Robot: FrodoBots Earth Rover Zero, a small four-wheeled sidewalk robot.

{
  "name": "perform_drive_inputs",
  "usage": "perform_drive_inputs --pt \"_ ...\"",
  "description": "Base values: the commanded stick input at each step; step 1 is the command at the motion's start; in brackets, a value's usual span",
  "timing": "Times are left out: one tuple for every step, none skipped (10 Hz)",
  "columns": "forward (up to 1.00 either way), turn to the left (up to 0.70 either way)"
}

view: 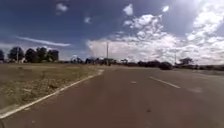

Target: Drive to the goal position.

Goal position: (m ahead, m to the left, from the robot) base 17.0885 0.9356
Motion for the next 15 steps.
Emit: perform_drive_inputs --pt "1.00 0.00" --pt "1.00 0.00" --pt "1.00 0.00" --pt "1.00 0.00" --pt "1.00 0.00" --pt "1.00 0.00" --pt "1.00 0.00" --pt "1.00 0.00" --pt "1.00 0.00" --pt "1.00 0.00" --pt "1.00 0.00" --pt "1.00 0.00" --pt "1.00 0.00" --pt "1.00 0.00" --pt "1.00 0.00"
